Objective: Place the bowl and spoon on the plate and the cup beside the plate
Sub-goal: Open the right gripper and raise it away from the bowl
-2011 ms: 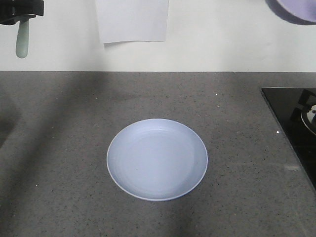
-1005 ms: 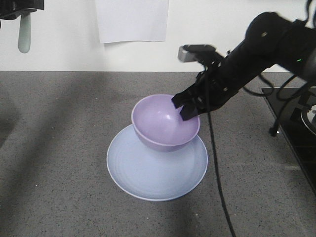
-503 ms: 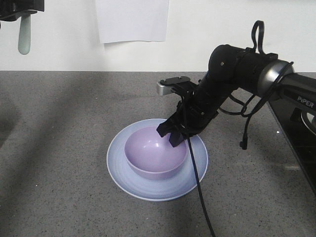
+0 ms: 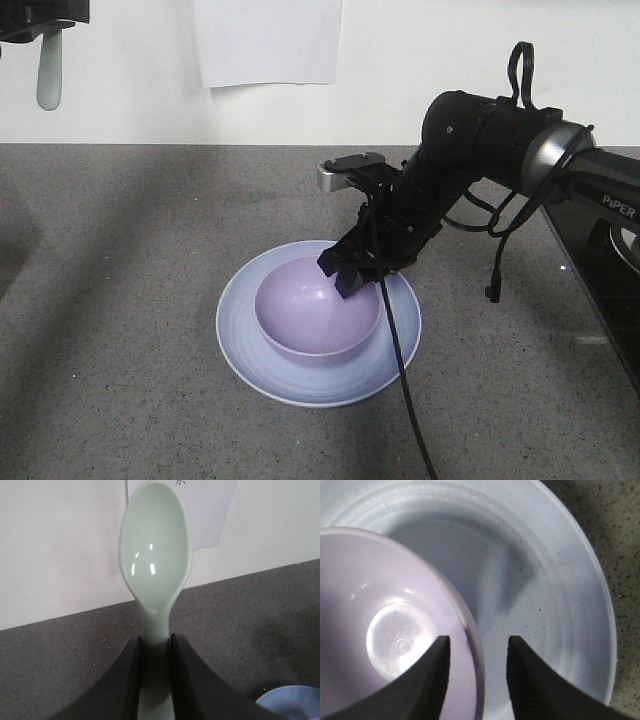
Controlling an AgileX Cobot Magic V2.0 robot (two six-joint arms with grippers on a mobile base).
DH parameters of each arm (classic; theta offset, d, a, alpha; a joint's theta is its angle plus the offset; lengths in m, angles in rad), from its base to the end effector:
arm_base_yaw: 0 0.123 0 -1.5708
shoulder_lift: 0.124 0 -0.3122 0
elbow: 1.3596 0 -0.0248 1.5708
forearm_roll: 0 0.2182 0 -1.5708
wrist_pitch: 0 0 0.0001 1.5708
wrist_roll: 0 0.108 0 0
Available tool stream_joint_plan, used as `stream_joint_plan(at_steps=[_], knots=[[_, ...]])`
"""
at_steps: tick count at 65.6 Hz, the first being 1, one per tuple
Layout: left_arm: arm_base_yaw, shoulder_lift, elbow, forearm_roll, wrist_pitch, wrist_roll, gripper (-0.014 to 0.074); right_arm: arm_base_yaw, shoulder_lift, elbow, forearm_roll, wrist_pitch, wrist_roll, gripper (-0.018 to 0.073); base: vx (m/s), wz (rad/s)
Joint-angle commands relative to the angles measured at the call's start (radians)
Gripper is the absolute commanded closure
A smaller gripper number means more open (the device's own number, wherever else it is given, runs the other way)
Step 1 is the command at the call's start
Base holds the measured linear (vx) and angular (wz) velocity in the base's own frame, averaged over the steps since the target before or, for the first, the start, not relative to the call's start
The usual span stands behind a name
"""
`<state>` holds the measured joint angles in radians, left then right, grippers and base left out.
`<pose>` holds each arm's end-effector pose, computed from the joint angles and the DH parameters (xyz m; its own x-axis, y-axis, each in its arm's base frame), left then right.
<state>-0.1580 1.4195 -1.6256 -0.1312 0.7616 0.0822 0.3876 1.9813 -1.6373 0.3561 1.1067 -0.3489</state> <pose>0.2842 -0.0552 0.4737 -0.4450 0.0578 -0.8937 0.2307 0.9716 -0.0520 0.3576 0.1824 0.2604 -0.8076 -0.5174 -0.2832 -0.5835 0.7708 0.2558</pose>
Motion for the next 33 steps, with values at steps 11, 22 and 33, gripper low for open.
stream_joint_plan(at_steps=[11,22,33], knots=[[-0.006,-0.027,-0.027,-0.026,-0.033,0.097,0.0603,-0.003,-0.151,-0.029,0.01,-0.092,-0.004,0.0232,0.0,0.0],[-0.006,-0.027,-0.027,-0.101,-0.032,0.114,0.0603,-0.003,-0.299,-0.029,0.004,-0.157,-0.004,0.0258,0.0,0.0],[-0.006,-0.027,-0.027,-0.254,-0.026,0.246,0.0603,-0.003,-0.483,-0.029,-0.003,-0.249,-0.004,0.0302,0.0,0.0]])
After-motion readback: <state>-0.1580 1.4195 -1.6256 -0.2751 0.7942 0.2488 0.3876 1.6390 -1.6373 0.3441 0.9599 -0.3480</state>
